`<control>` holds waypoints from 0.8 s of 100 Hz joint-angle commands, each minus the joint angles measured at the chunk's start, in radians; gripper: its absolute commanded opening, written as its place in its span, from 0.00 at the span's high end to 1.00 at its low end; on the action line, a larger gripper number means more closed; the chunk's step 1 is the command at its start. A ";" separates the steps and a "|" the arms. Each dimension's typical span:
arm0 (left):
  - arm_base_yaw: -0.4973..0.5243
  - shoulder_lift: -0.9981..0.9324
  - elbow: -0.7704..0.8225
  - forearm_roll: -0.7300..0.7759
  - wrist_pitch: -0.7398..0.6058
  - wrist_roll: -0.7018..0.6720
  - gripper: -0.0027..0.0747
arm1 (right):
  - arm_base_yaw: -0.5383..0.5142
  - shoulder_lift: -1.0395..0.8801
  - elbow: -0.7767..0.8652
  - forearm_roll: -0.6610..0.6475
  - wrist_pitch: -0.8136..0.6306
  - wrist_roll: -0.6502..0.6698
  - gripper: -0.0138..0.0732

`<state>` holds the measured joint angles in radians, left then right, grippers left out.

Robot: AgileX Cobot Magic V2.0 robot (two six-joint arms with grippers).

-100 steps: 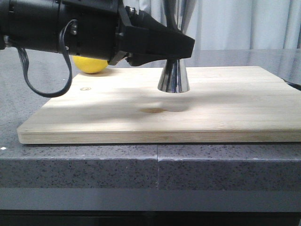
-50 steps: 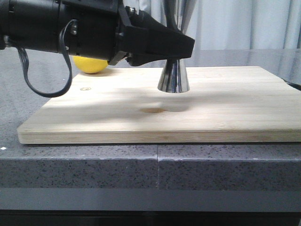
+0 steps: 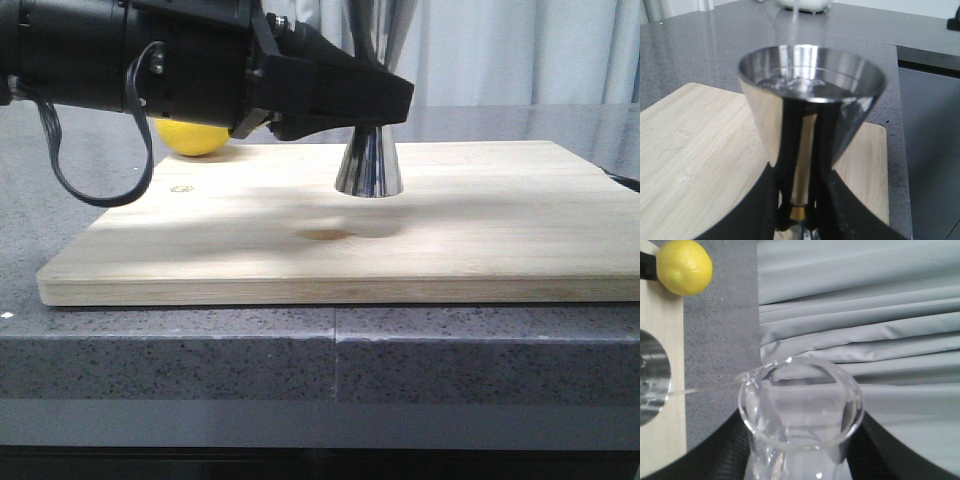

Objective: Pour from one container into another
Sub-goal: 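Pour the clear liquid from the beaker into the jigger, then tilt the beaker upright and set it down on the board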

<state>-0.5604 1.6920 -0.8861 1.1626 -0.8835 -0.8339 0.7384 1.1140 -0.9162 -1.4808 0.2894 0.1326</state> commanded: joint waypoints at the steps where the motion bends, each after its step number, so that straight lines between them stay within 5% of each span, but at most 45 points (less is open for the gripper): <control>1: 0.002 -0.048 -0.029 -0.055 -0.062 -0.007 0.99 | 0.003 -0.018 -0.036 0.066 0.014 -0.004 0.53; 34: 0.002 -0.048 -0.029 -0.055 -0.064 -0.007 0.99 | 0.003 -0.018 -0.036 0.266 0.024 0.010 0.53; 55: 0.002 -0.048 -0.029 -0.055 -0.068 -0.007 0.99 | -0.003 -0.018 -0.036 0.278 0.016 0.101 0.53; 80: 0.002 -0.048 -0.029 -0.055 -0.072 -0.007 0.99 | -0.134 -0.018 -0.036 0.278 -0.057 0.238 0.53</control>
<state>-0.5604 1.6920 -0.8861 1.1626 -0.8835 -0.8339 0.6567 1.1140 -0.9162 -1.1836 0.2863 0.3046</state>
